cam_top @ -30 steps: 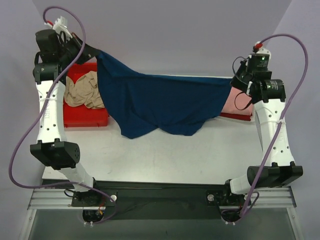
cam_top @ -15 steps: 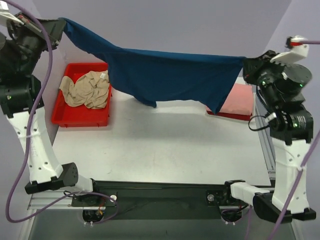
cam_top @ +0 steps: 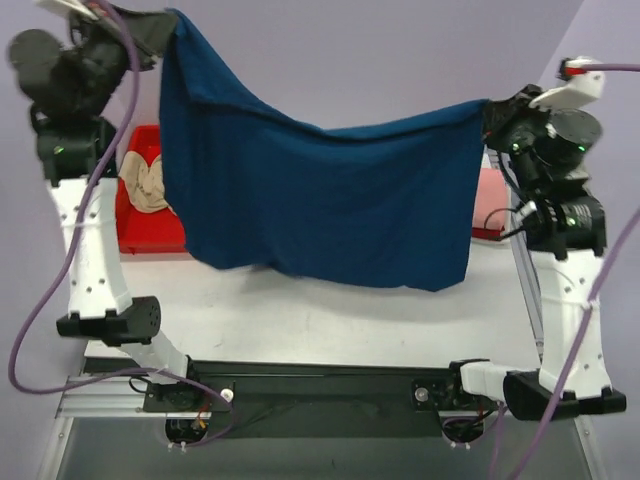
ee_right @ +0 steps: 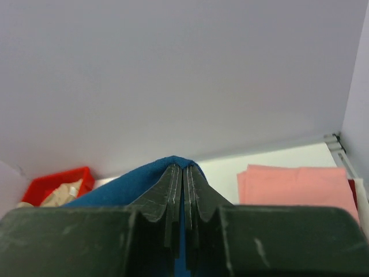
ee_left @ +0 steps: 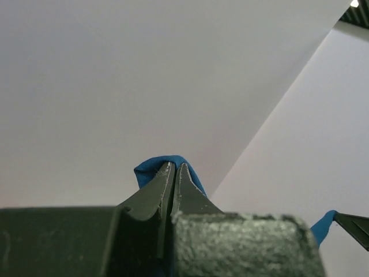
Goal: Fold and stack the t-shirts
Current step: Flatten out the tshirt, then grap the side of the flattened tshirt closest away from the robot with both arms
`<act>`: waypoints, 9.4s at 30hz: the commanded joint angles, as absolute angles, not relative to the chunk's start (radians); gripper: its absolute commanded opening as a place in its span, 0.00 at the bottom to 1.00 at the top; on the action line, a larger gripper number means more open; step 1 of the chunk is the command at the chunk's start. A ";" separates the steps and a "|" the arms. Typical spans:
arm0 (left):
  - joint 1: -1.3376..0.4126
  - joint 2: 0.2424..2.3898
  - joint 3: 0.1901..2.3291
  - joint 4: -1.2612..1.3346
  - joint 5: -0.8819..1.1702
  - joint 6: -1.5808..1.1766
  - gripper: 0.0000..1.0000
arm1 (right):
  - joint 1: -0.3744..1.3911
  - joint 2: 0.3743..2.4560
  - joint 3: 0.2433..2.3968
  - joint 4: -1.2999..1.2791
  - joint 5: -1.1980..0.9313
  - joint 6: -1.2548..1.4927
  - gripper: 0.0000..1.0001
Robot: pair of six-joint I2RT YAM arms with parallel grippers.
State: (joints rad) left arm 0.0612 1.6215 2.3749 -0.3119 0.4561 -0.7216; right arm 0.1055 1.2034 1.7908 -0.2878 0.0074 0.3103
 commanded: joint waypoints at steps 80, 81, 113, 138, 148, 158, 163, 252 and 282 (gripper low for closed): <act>-0.457 1.916 1.516 -0.408 0.425 -0.594 0.97 | -0.008 1.457 1.055 -0.465 -0.175 0.425 1.00; -0.469 1.948 1.511 -0.400 0.433 -0.595 0.97 | -0.006 1.462 1.042 -0.466 -0.176 0.425 1.00; -0.233 2.053 1.614 -0.601 0.230 -0.396 0.97 | 0.314 1.832 1.267 -0.468 -0.249 0.459 1.00; -0.304 1.991 1.296 -0.563 0.394 -0.425 0.97 | 0.302 1.724 0.994 -0.477 -0.184 0.417 1.00; -0.238 2.209 1.583 -0.695 0.316 -0.325 0.97 | 0.302 1.899 1.181 -0.469 -0.247 0.456 0.99; -0.170 2.404 1.946 -0.834 0.256 -0.276 0.97 | 0.304 2.054 1.405 -0.514 -0.327 0.472 0.98; -0.166 2.500 2.150 -0.888 0.258 -0.245 0.97 | 0.316 2.106 1.518 -0.560 -0.348 0.460 0.98; -0.101 1.305 0.538 -0.420 0.032 -0.637 0.00 | 0.146 1.414 0.792 -0.575 -0.235 0.430 0.85; -0.048 1.304 0.546 -0.419 0.041 -0.629 0.00 | 0.060 1.417 1.040 -0.963 -0.282 0.334 0.68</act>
